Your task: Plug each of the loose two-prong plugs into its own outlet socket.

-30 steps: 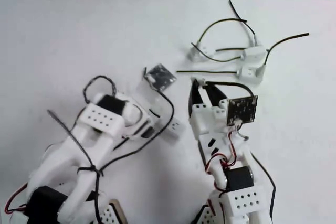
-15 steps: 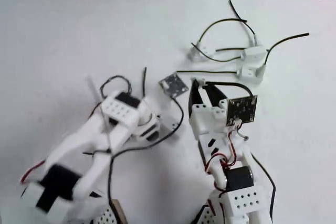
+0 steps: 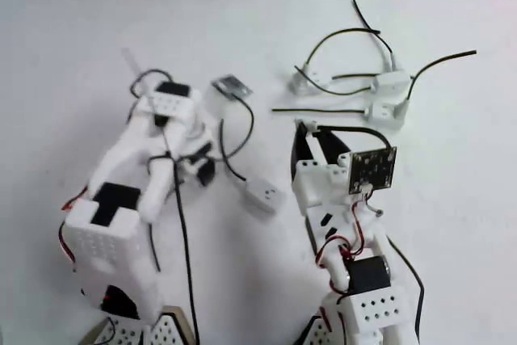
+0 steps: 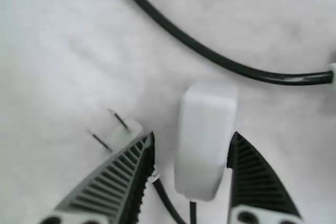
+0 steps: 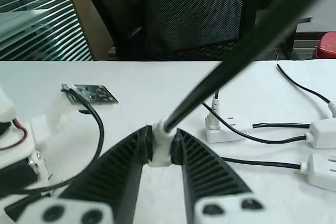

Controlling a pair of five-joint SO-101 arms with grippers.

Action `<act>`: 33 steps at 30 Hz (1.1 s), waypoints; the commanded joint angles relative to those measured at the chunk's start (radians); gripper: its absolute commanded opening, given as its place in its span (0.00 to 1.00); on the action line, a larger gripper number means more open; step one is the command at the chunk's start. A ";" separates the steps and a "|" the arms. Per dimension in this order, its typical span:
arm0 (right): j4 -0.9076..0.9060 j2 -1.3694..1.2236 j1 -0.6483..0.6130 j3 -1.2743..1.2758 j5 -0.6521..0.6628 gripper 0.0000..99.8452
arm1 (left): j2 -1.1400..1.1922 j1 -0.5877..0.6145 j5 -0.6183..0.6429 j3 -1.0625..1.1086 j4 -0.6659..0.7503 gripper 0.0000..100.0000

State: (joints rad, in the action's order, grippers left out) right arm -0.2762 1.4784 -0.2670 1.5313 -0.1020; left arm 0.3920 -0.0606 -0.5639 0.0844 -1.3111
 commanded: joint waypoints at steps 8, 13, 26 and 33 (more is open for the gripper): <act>0.022 0.013 0.004 -0.014 0.009 0.02 | -0.007 0.067 -0.011 -0.181 -0.101 0.23; 0.022 0.013 0.004 -0.014 0.009 0.02 | -0.007 0.061 -0.011 -0.212 -0.107 0.23; 0.022 0.013 0.004 -0.014 0.009 0.02 | 0.008 0.022 -0.112 -0.180 -0.101 0.23; 0.022 0.013 0.004 -0.014 0.009 0.02 | 0.140 -0.004 -0.147 -0.190 -0.075 0.23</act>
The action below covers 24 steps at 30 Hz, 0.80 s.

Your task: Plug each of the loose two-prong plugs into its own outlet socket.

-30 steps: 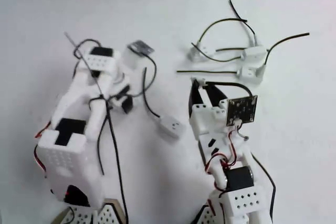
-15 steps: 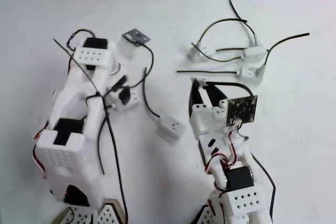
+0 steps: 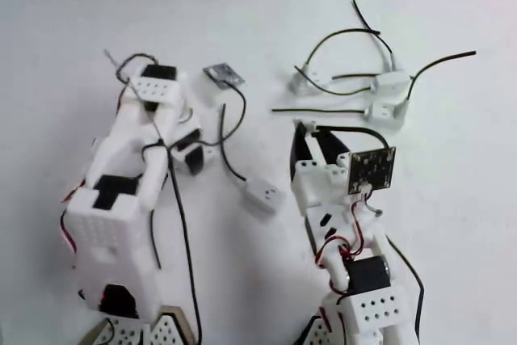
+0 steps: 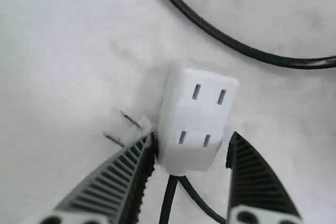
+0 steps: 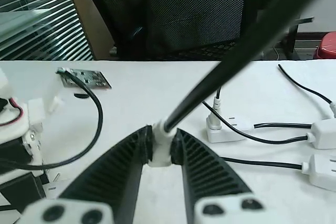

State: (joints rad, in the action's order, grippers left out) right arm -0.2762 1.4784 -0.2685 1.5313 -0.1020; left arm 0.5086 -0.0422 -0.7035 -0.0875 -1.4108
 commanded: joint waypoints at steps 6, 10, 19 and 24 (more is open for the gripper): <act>0.022 0.013 0.005 -0.014 0.009 0.02 | -0.001 -0.028 0.051 -0.025 0.023 0.17; 0.022 0.013 0.005 -0.014 0.009 0.02 | -0.062 -0.054 0.094 0.012 0.008 0.12; 0.022 0.013 0.005 -0.014 0.011 0.02 | -0.340 -0.153 0.296 0.430 0.180 0.21; 0.022 0.013 0.005 -0.014 0.011 0.02 | -0.473 -0.116 0.333 0.539 0.221 0.32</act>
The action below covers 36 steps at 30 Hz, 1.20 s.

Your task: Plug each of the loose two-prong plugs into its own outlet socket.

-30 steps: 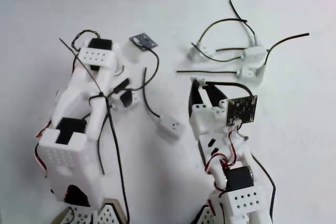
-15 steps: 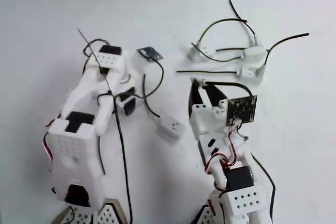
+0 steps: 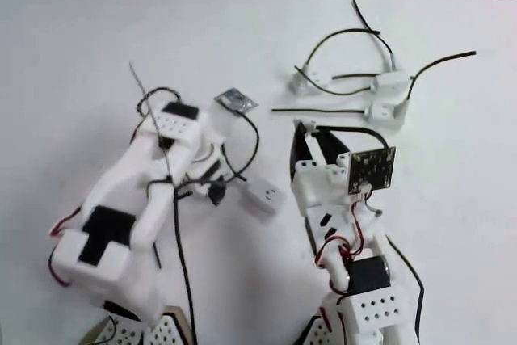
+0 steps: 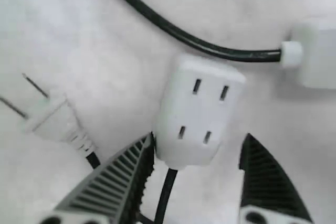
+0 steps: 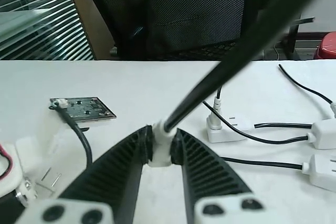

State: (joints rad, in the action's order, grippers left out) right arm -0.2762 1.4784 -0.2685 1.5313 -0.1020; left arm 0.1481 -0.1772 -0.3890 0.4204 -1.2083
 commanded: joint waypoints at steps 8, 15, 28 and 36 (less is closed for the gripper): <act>0.015 0.012 -0.001 -0.018 0.014 0.02 | -0.357 0.111 -0.031 0.112 -0.048 0.32; -0.108 -0.130 -0.157 -0.107 0.101 0.02 | -0.687 0.269 -0.035 0.256 -0.034 0.32; -0.150 -0.578 -0.318 -0.348 0.101 0.02 | -1.110 0.578 -0.029 0.850 0.465 0.32; -0.151 -0.766 -0.424 -0.471 0.101 0.02 | -1.190 0.645 0.031 0.967 0.557 0.32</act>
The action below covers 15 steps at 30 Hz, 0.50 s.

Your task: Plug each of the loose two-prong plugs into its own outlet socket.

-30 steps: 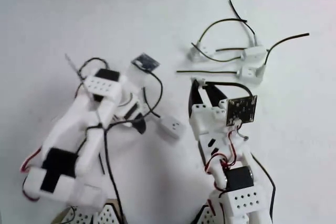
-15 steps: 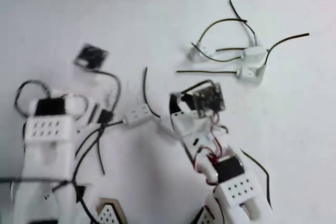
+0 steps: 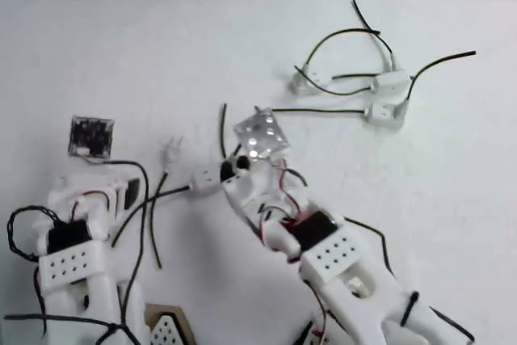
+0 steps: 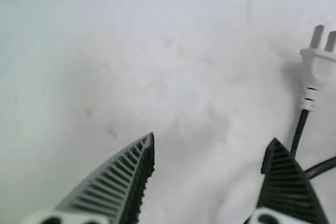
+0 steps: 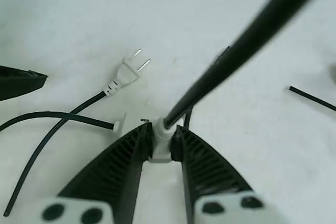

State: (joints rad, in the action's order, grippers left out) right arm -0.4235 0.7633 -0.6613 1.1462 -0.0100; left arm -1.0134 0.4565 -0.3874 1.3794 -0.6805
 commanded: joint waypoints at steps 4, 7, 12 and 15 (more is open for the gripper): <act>-0.004 -0.177 -0.025 -0.170 0.009 0.02 | -0.030 0.012 0.025 0.017 0.031 0.32; 0.001 -0.255 -0.024 -0.210 0.011 0.02 | -0.028 0.012 0.023 0.017 0.031 0.32; 0.064 -0.341 0.007 -0.213 0.072 0.02 | -0.027 -0.004 0.021 0.018 0.031 0.32; 0.108 -0.380 0.013 -0.203 0.072 0.02 | -0.027 -0.010 0.008 0.018 0.031 0.32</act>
State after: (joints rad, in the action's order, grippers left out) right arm -0.3636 0.3951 -0.6628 0.9774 0.0483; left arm -1.0180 0.4580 -0.3721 1.4024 -0.6713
